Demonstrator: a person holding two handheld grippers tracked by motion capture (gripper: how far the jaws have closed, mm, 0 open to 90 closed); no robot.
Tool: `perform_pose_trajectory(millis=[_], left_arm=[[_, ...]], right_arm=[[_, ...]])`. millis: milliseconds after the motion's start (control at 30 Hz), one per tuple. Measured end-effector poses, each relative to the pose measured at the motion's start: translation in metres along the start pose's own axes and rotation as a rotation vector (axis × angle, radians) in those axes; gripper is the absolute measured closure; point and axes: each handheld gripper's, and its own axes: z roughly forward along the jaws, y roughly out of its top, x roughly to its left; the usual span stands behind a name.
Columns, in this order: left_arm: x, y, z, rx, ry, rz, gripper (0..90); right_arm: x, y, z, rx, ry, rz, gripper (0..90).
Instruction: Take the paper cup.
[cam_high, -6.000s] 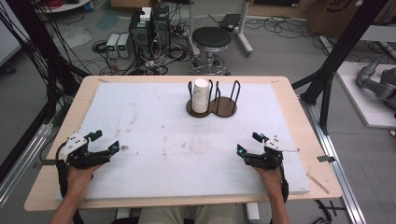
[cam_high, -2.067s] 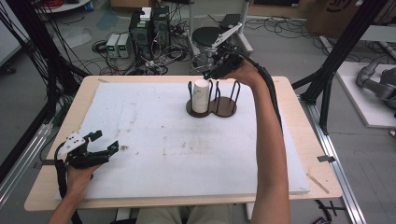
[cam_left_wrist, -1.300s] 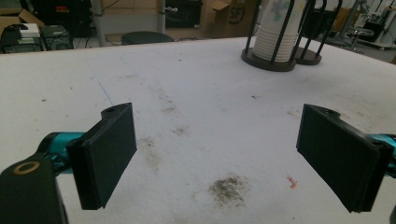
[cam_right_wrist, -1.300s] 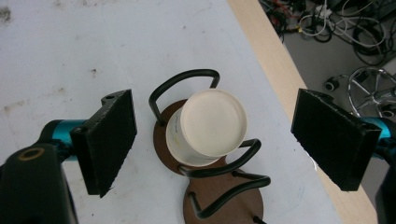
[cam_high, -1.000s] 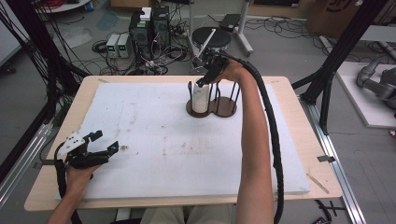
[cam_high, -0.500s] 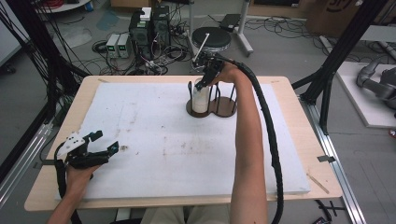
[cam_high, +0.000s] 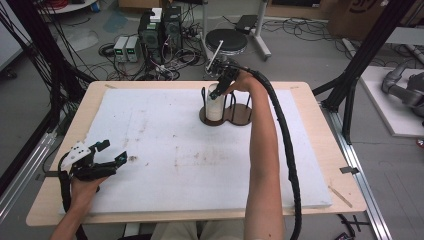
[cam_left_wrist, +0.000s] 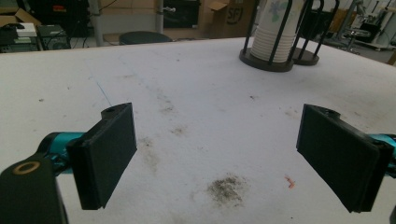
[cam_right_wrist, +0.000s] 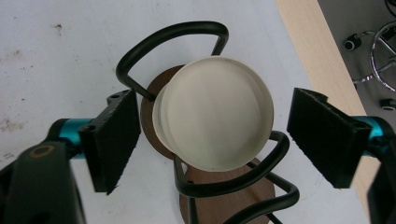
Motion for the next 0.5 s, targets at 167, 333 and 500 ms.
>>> perform_pose_trajectory(millis=[167,333,500], left_arm=[[-0.0001,0.0000,0.0001,-0.003,0.001,-0.006,12.0],[0.0000,0.0000,0.0000,-0.002,-0.001,-0.003,12.0],[0.0002,0.0000,0.0000,-0.003,0.000,-0.008,12.0]], right_arm=[[-0.0003,0.0008,0.0038,0.008,-0.002,0.013,19.6],[0.0001,0.0021,0.0072,0.015,0.001,0.013,20.0],[-0.0002,0.0031,0.0067,0.027,0.000,0.009,32.3]])
